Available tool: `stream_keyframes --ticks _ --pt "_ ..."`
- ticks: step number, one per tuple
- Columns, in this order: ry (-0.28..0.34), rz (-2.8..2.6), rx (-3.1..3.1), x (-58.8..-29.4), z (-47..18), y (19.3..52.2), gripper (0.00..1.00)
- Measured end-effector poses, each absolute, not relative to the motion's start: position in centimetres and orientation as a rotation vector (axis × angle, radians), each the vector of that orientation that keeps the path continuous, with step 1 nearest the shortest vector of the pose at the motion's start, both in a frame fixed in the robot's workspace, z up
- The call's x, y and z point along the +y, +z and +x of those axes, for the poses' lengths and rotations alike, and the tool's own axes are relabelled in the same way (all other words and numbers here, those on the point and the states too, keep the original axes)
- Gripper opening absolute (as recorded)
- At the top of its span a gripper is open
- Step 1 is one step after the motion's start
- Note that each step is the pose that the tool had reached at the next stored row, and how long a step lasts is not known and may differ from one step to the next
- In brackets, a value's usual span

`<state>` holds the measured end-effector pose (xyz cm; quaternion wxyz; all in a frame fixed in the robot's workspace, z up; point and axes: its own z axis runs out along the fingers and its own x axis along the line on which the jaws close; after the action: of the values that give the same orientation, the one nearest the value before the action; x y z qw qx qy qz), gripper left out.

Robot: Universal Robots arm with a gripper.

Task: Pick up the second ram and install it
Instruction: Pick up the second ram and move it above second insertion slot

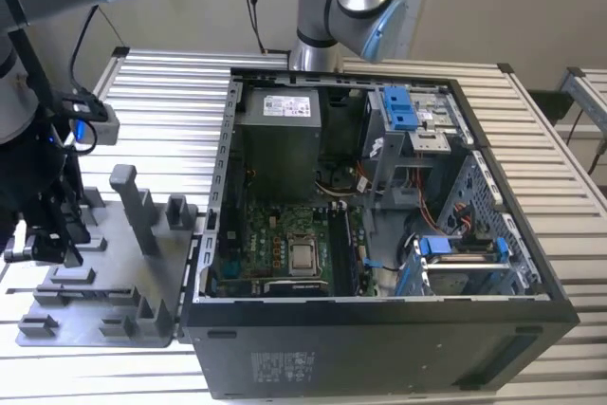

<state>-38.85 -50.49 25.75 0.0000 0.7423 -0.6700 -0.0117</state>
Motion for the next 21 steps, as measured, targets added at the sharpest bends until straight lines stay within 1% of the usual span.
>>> stream_keyframes --ticks 21 --pt "-0.037 2.348 -2.087 -51.0 -39.0 22.0 0.36"
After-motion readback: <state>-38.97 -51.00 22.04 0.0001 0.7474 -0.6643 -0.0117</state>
